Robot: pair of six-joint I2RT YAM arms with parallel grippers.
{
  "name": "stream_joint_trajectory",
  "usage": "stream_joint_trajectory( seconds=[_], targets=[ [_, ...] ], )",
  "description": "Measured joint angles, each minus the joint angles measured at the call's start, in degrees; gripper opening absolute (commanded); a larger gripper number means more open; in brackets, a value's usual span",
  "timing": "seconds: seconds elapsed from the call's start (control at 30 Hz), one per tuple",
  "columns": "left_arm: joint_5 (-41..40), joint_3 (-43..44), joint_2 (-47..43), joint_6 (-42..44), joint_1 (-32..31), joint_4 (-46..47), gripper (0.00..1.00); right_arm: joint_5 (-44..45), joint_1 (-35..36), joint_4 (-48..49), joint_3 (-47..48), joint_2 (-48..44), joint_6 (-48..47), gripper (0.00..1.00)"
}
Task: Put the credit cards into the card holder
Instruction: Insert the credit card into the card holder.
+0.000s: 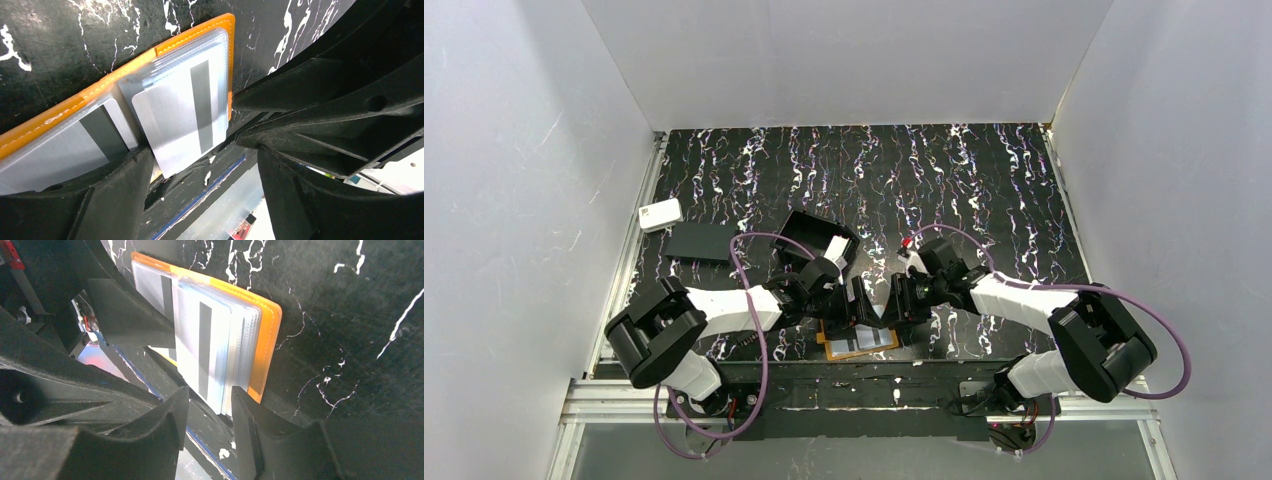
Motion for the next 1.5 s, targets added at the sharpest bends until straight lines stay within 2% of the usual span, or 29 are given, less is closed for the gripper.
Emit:
stream_joint_trajectory(
  seconds=[0.17, 0.4, 0.53, 0.77, 0.9, 1.0, 1.07, 1.23, 1.33, 1.37, 1.5],
  targets=[
    [0.59, -0.07, 1.38, -1.4, 0.09, 1.07, 0.59, -0.59, 0.0, 2.1, -1.84, 0.02, 1.77, 0.46],
    [0.42, -1.2, 1.7, -2.84, 0.26, 2.1, 0.55, -0.9, 0.0, 3.93, -2.84, 0.02, 2.99, 0.46],
    [0.46, -1.29, 1.7, -3.28, 0.28, 2.34, 0.67, -1.03, 0.0, 4.57, -3.17, 0.02, 3.48, 0.45],
    [1.81, -1.31, 2.12, -4.0, 0.37, 5.42, 0.68, -1.31, 0.13, 4.76, -3.5, 0.0, 4.61, 0.45],
    [3.02, -3.21, 2.67, -5.64, 0.48, 10.64, 0.7, -0.96, 0.13, 4.48, -3.5, -0.42, 4.68, 0.46],
    [3.5, -4.81, 2.78, -6.99, 0.52, 14.08, 0.79, -0.44, 0.13, 3.69, -3.48, -1.05, 4.22, 0.46],
    [3.34, -6.34, 1.84, -7.74, 0.52, 15.78, 0.8, -0.24, 0.24, 2.75, -3.34, -1.27, 3.76, 0.47],
    [1.88, -6.34, -4.37, -5.01, 0.37, 8.33, 0.8, 1.03, 1.03, -1.01, -1.7, -1.88, 1.01, 0.47],
    [0.28, -3.19, -8.09, -1.7, 0.37, 0.24, 0.76, 1.97, 1.11, -3.02, -0.39, -2.19, -0.55, 0.48],
    [-0.48, -1.53, -9.09, -0.5, 0.37, -2.49, 0.71, 2.21, 1.11, -3.41, -0.11, -2.29, -0.85, 0.48],
    [-1.7, 1.33, -11.67, 2.05, 0.39, -6.86, 0.4, 2.49, 1.11, -4.42, 0.5, -2.86, -1.57, 0.47]
  ],
)
